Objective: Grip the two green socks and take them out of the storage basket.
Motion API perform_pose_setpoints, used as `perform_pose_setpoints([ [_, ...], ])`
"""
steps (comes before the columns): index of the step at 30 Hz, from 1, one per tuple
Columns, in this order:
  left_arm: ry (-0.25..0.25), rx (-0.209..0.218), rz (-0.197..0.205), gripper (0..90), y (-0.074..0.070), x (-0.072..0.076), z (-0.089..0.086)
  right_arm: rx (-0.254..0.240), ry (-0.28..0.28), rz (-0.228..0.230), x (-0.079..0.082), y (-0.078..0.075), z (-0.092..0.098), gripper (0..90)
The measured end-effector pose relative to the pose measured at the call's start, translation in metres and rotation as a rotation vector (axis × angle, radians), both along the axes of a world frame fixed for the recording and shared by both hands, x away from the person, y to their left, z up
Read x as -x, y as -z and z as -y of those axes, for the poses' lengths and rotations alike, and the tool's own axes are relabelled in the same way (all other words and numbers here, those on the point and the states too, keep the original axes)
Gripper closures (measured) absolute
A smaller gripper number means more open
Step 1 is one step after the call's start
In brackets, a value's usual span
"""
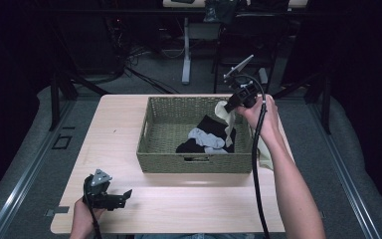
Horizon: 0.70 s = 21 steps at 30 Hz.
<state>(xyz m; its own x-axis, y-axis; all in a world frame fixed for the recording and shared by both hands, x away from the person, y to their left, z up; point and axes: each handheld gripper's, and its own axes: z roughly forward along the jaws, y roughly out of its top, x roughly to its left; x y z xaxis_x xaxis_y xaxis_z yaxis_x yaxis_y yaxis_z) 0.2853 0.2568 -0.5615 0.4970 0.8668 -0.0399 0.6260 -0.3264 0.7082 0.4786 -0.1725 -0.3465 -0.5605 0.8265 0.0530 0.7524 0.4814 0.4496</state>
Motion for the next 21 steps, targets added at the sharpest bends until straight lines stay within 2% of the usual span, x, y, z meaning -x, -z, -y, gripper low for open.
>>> perform_pose_setpoints([
  [9, 0.002, 0.005, -0.007, 1.1, 0.0, 0.0, 0.0, 0.011, -0.002, 0.0, 0.0, -0.012, -0.001, 87.1],
  [21, 0.003, 0.001, -0.001, 1.1, 0.0, 0.0, 0.0, -0.027, 0.005, 0.024, 0.002, -0.025, 0.001, 87.2],
])
